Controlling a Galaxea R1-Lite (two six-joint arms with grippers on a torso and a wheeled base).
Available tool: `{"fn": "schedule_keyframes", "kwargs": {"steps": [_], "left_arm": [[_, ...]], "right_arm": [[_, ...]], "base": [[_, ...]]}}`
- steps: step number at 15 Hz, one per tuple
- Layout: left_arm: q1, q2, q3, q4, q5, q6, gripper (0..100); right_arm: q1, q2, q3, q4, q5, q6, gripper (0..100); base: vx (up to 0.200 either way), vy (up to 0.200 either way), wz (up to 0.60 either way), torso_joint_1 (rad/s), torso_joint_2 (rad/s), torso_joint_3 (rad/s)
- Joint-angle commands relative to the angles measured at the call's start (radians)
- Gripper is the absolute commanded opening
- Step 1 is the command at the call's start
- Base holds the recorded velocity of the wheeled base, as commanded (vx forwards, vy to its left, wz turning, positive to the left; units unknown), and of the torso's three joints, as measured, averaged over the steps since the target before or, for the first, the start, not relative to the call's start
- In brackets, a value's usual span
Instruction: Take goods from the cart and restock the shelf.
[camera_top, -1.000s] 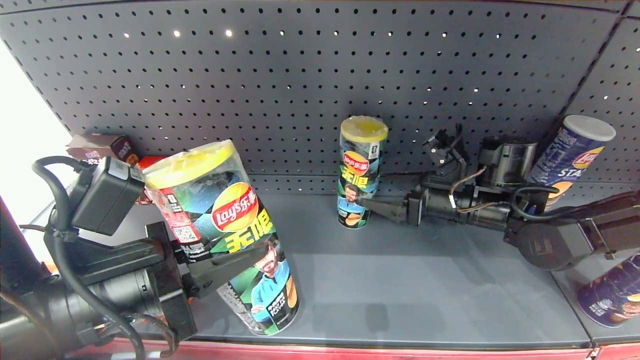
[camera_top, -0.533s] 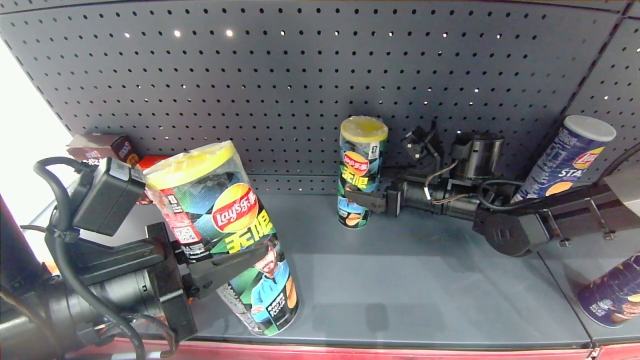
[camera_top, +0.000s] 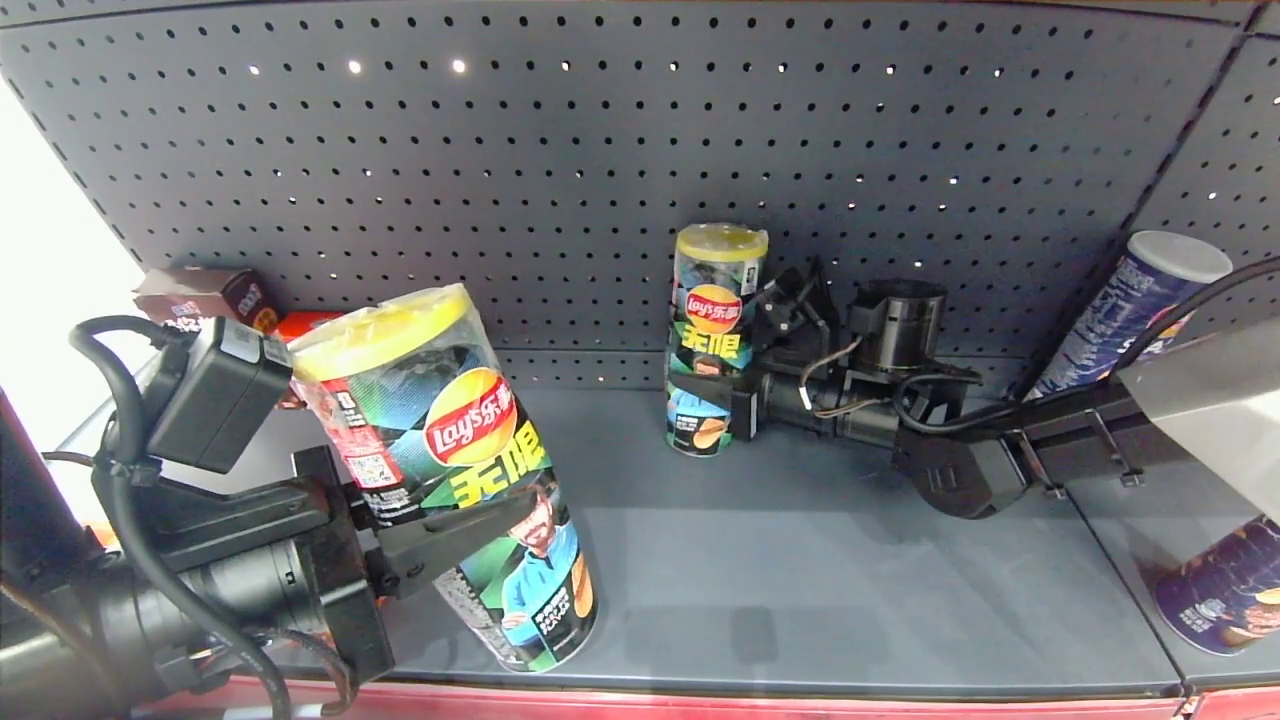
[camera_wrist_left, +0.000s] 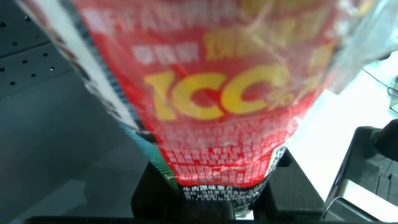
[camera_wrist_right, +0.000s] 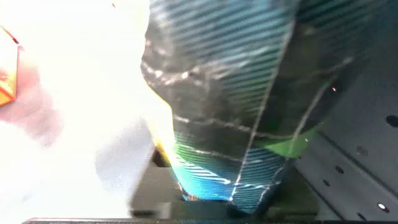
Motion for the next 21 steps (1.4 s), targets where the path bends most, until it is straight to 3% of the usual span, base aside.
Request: {"fn": "schedule_keyframes", "kwargs": {"steps": [1,7,14,15,17,21], "left_arm": [[0.000,0.001,0.000,-0.001,0.000,0.000,0],[0.000,-0.003,0.001,-0.001,0.000,-0.002,0],[0.000,-0.063,0.090,-0.004,-0.002,0.000,0],[0.001,-0.078,0.090,-0.004,-0.002,-0.003,0],[0.034,-0.077,0.078,-0.004,-0.002,-0.002,0],[0.040,-0.080,0.069,-0.004,-0.002,-0.002,0]], "right_arm": [[0.001,-0.016,0.011,0.005,0.001,0.000,0],[0.019,-0.180,0.146,-0.002,0.012,-0.001,0],[0.082,-0.522,0.663,-0.100,0.011,-0.104,0],[0.092,-0.556,0.772,-0.161,0.011,-0.104,0],[0.090,-0.523,0.870,-0.324,0.009,-0.103,0],[0.095,-0.356,0.933,-0.565,0.011,-0.101,0]], "base": [[0.000,0.000,0.00,0.000,0.00,0.000],[0.000,0.000,0.00,0.000,0.00,0.000],[0.000,0.000,0.00,0.000,0.00,0.000],[0.000,0.000,0.00,0.000,0.00,0.000],[0.000,0.000,0.00,0.000,0.00,0.000],[0.000,0.000,0.00,0.000,0.00,0.000]]}}
